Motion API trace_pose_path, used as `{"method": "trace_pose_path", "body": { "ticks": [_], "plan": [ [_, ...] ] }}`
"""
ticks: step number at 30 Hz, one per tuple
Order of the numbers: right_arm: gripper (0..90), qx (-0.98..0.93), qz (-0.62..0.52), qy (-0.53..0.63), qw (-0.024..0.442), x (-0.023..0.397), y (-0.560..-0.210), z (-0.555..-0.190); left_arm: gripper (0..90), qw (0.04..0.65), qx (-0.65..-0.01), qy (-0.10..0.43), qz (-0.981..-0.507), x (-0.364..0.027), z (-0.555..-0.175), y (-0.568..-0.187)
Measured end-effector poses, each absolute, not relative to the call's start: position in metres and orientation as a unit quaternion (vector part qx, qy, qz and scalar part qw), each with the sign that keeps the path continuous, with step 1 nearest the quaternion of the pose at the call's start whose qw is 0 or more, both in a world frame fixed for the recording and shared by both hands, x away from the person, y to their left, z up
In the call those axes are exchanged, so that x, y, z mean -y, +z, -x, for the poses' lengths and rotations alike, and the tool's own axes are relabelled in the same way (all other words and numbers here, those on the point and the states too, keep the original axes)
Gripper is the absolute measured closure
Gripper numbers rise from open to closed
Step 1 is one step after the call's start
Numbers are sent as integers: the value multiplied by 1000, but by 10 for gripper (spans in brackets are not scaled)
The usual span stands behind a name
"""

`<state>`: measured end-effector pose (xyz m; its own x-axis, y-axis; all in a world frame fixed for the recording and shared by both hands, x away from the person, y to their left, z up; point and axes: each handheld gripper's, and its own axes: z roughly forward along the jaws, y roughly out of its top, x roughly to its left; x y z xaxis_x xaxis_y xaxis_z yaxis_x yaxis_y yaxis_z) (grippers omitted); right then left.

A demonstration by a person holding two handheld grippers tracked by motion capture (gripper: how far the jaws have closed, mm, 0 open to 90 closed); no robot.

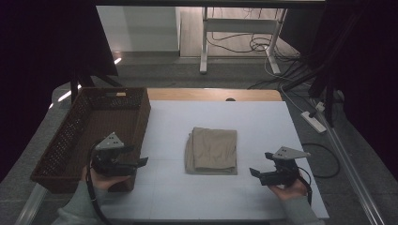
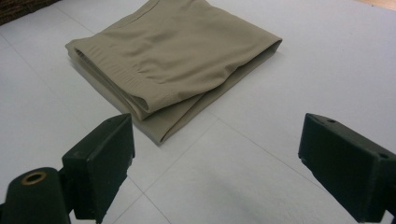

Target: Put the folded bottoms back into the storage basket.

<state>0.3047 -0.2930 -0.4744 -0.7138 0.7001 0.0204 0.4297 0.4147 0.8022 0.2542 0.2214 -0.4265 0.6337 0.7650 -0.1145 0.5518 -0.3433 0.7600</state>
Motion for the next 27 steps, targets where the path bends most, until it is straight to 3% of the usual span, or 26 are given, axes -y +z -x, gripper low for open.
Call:
{"method": "trace_pose_path", "body": {
  "ticks": [27],
  "plan": [
    [111,-826,-352,410,160,292,-481,-308,262,408,-405,136,-807,-221,-251,-423]
  ]
}}
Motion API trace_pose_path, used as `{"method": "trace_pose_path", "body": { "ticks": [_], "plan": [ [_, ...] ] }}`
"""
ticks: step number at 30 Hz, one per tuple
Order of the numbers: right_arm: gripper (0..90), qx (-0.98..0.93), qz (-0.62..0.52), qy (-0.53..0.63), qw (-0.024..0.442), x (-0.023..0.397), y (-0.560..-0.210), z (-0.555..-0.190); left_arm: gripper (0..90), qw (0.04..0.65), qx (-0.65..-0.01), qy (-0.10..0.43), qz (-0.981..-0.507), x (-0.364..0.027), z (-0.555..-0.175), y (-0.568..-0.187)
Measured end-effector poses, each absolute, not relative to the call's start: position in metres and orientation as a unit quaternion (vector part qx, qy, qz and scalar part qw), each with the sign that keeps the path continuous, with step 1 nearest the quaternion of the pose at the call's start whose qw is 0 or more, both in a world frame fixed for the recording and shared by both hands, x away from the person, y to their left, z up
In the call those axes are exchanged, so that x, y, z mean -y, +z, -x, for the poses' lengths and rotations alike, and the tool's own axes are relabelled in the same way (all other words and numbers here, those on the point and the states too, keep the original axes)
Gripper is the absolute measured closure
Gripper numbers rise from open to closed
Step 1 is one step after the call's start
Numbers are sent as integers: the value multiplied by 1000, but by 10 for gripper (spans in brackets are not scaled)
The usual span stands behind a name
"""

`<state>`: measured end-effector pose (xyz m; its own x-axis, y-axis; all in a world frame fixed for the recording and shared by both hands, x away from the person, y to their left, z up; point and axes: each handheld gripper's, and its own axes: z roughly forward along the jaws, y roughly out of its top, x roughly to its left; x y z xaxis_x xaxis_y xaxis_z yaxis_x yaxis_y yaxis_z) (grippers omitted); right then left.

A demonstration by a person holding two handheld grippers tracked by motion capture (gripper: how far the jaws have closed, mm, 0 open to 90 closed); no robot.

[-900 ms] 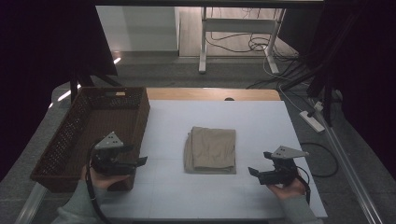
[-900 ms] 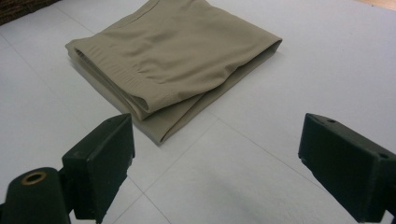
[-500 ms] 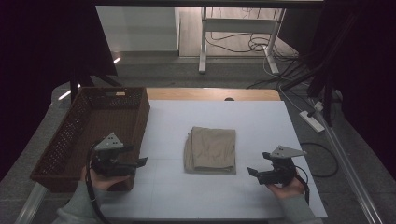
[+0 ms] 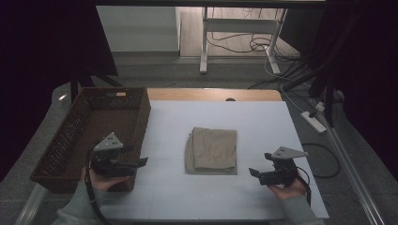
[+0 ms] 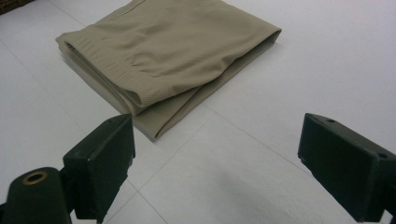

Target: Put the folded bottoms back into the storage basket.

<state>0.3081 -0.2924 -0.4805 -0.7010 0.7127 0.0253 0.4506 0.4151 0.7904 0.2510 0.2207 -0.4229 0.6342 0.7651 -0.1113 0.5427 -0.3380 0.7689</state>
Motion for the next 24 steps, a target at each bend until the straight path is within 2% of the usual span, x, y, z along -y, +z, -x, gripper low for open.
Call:
{"method": "trace_pose_path", "body": {
  "ticks": [24],
  "plan": [
    [115,-827,-351,410,159,291,-482,-308,262,415,-381,132,-815,-194,-262,-414]
  ]
}}
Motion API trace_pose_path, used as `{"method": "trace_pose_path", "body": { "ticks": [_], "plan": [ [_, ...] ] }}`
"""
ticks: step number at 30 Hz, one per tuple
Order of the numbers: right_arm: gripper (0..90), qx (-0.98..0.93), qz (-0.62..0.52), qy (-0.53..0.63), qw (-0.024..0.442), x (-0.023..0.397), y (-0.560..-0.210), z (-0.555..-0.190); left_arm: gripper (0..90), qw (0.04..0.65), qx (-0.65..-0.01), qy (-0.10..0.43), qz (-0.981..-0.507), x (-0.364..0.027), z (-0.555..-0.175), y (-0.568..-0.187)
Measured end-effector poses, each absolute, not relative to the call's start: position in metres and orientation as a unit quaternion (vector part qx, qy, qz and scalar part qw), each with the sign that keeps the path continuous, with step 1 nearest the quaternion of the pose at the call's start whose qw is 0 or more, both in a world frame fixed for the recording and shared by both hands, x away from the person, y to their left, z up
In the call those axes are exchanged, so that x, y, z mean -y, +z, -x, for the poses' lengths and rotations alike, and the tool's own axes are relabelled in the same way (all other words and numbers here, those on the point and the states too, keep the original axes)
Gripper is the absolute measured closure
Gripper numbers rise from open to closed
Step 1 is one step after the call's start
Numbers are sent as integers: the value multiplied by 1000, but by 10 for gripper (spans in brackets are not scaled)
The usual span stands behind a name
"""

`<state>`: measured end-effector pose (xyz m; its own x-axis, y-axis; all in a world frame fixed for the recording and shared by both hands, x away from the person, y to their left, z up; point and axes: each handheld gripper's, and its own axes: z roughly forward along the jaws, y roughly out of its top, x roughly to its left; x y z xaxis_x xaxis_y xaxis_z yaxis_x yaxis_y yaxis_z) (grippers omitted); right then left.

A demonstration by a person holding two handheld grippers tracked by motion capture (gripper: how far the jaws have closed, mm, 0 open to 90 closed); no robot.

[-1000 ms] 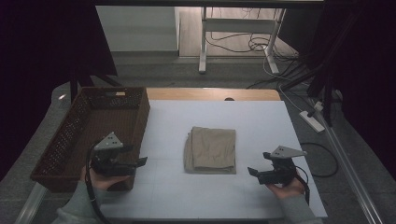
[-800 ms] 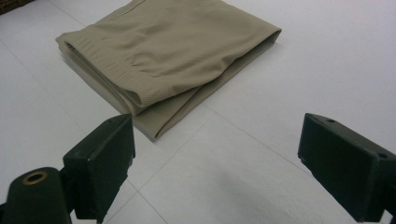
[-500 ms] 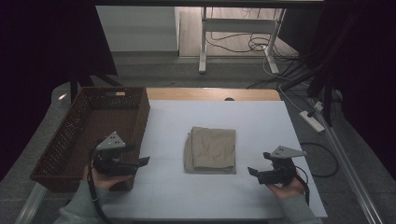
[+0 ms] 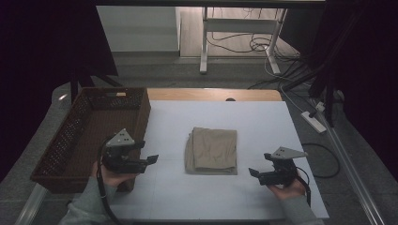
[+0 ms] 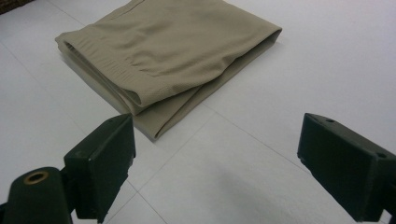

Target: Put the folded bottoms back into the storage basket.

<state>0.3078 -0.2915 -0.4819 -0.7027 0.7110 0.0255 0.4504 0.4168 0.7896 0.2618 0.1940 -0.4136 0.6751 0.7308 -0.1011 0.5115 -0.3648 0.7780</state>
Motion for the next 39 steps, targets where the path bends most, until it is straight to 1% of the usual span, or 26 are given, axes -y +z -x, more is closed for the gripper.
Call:
{"method": "trace_pose_path", "body": {
  "ticks": [39],
  "plan": [
    [115,-830,-349,404,160,290,-484,-308,262,415,-349,103,-834,-148,-291,-418]
  ]
}}
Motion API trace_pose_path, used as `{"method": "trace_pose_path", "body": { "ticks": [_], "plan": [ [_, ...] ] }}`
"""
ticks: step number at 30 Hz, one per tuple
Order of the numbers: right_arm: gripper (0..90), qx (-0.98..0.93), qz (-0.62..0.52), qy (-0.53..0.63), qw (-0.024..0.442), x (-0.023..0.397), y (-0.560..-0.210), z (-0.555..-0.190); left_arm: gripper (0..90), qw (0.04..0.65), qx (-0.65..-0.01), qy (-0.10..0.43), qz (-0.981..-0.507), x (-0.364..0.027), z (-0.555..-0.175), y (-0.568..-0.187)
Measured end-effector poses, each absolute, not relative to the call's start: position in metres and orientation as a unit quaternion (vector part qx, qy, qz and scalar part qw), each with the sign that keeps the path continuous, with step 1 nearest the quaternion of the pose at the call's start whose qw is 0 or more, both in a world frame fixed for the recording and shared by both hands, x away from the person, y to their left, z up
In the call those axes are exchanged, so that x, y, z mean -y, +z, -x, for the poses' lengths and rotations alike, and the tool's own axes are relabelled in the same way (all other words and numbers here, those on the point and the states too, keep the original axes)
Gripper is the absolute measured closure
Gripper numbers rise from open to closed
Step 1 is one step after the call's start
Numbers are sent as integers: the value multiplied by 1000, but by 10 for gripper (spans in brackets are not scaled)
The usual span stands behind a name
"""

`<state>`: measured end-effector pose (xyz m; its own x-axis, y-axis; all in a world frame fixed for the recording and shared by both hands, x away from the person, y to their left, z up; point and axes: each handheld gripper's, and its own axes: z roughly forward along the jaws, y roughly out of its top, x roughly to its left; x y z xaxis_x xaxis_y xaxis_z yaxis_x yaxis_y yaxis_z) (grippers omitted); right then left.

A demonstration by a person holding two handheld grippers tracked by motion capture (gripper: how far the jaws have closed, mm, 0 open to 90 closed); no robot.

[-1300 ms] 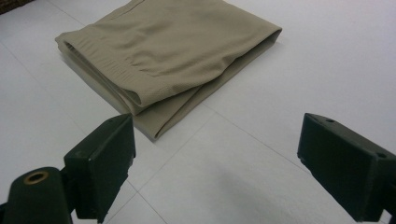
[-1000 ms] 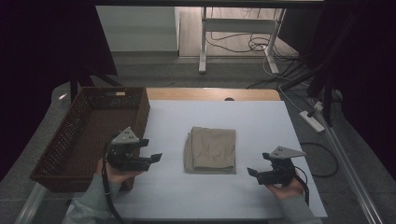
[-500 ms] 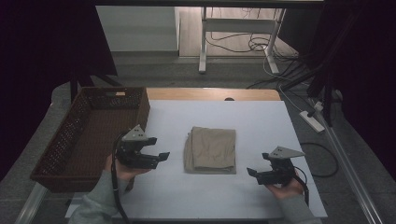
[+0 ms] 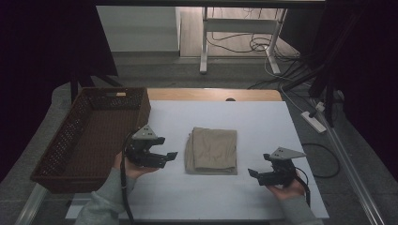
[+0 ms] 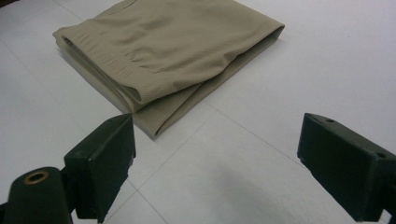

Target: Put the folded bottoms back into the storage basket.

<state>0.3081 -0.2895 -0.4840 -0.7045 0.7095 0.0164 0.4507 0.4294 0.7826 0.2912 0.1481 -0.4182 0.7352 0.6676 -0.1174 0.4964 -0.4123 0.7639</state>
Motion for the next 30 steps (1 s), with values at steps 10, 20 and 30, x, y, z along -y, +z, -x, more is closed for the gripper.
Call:
{"method": "trace_pose_path", "body": {
  "ticks": [10,20,30],
  "plan": [
    [115,-830,-350,403,160,290,-484,-308,261,413,-344,96,-838,-139,-298,-420],
    [115,-830,-350,404,158,289,-484,-307,262,412,-342,87,-840,-125,-311,-423],
    [115,-830,-351,404,157,290,-485,-308,262,401,-338,75,-848,-107,-330,-428]
  ]
}}
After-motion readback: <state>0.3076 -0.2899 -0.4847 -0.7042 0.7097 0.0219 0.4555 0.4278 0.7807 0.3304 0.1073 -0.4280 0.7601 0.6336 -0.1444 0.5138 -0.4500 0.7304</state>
